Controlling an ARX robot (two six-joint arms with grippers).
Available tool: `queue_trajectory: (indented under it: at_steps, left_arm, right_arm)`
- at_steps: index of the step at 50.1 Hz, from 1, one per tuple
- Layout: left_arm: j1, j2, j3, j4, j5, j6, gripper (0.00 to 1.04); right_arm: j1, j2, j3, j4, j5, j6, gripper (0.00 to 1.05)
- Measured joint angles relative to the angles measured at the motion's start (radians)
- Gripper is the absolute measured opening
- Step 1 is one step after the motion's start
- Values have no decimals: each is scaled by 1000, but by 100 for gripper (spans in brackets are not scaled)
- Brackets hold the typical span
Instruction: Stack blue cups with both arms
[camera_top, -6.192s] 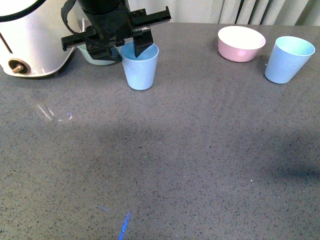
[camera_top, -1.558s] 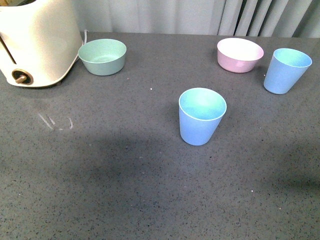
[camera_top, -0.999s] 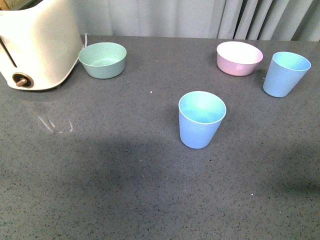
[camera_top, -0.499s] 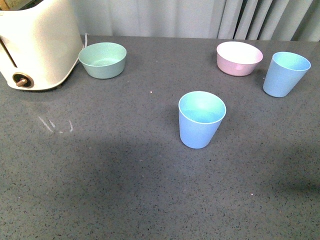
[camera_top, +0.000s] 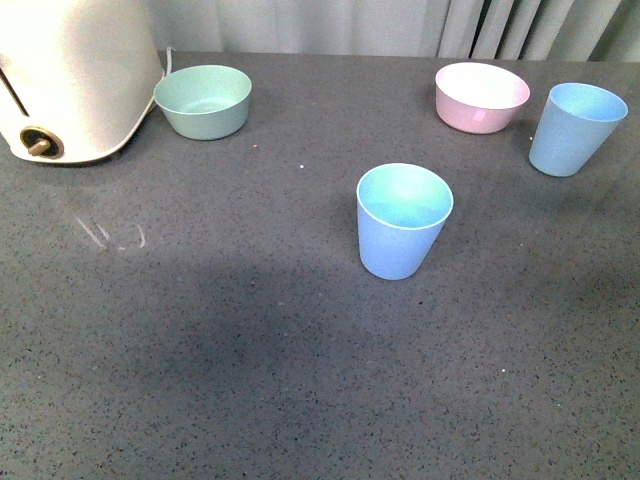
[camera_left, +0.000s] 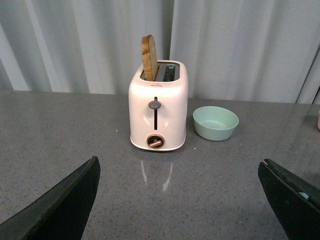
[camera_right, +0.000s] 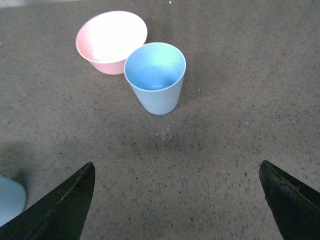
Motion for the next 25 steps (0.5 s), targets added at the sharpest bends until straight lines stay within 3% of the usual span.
queue_trajectory:
  at_steps: [10, 25]
  left_arm:
    - [0, 0, 0, 0, 0, 0, 96]
    - [0, 0, 0, 0, 0, 0, 96]
  right_arm:
    - [100, 320, 284, -69, 90, -49, 96]
    - [179, 539, 540, -167, 154, -89, 96]
